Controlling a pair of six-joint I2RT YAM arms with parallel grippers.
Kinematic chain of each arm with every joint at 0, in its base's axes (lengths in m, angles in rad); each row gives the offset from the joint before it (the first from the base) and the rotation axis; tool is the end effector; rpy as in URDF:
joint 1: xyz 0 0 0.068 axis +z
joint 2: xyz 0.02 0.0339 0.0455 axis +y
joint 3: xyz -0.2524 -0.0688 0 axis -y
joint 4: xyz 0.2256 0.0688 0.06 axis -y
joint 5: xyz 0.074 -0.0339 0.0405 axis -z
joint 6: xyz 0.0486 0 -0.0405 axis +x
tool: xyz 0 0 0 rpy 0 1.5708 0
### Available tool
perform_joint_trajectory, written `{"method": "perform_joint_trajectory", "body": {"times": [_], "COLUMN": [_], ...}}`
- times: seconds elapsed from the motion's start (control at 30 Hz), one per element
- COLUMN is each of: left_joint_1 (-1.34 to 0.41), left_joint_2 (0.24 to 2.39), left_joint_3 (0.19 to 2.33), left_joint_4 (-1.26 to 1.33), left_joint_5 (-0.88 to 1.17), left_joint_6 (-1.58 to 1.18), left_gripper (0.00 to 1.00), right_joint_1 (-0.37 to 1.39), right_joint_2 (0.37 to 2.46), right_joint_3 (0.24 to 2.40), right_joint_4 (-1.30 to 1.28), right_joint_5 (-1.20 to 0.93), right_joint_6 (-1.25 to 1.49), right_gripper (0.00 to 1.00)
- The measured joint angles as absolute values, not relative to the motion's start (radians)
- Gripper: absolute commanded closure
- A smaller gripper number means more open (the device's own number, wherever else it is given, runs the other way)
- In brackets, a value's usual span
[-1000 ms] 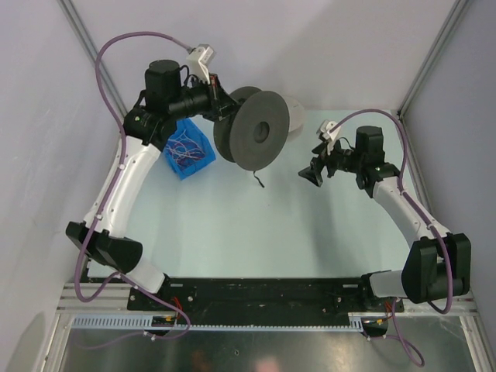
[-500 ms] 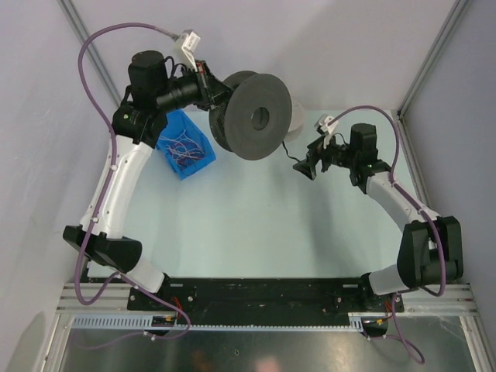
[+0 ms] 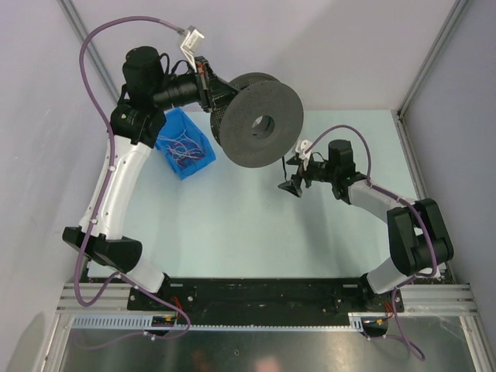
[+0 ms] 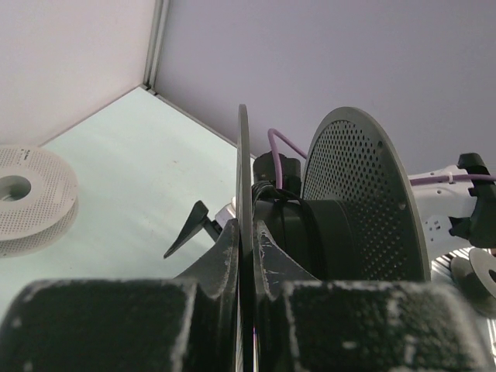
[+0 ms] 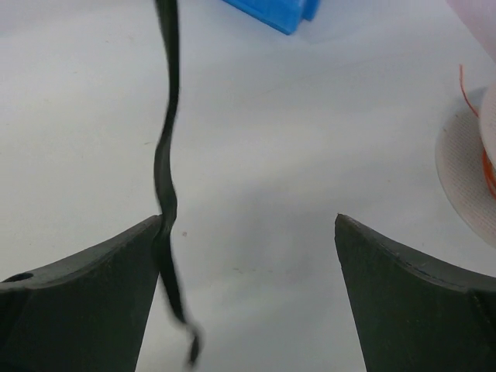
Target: Wrap the cables
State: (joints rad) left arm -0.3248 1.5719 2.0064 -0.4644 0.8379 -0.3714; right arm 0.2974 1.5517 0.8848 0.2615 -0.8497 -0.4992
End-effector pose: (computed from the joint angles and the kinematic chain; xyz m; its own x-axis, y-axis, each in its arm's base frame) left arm 0.2786 -0.1319 0.5121 -0.3594 -0.1352 -0.9233 0.8447 0.3734 -0.3835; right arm 0.3020 0.1307 0.2316 0.0775 -0.3068 -0.9486 -0.9297 0.3213 -0.1799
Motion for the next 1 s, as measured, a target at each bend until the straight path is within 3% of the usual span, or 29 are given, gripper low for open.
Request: {"method": "perform_joint_trajectory", "body": {"times": [0.2, 0.83, 1.0], "left_joint_1": [-0.325, -0.301, -0.289], "left_joint_2": [1.571, 1.571, 1.571], "left_joint_3": [2.007, 2.007, 2.007], "left_joint_4": [-0.450, -0.430, -0.427], "left_joint_5": [0.878, 0.879, 0.876], "left_joint_6": [-0.351, -0.340, -0.352], "left_gripper": [1.00, 1.00, 1.00], "right_joint_1": [0.330, 0.325, 0.323], "right_joint_2": [1.560, 1.560, 1.560], "right_joint_3": [0.852, 0.802, 0.802], "right_joint_4": [0.331, 0.311, 0.275], "right_joint_5": [-0.862, -0.873, -0.873], "right_joint_6": [-0.519, -0.557, -0.577], "right_gripper": [0.39, 0.79, 0.97]}}
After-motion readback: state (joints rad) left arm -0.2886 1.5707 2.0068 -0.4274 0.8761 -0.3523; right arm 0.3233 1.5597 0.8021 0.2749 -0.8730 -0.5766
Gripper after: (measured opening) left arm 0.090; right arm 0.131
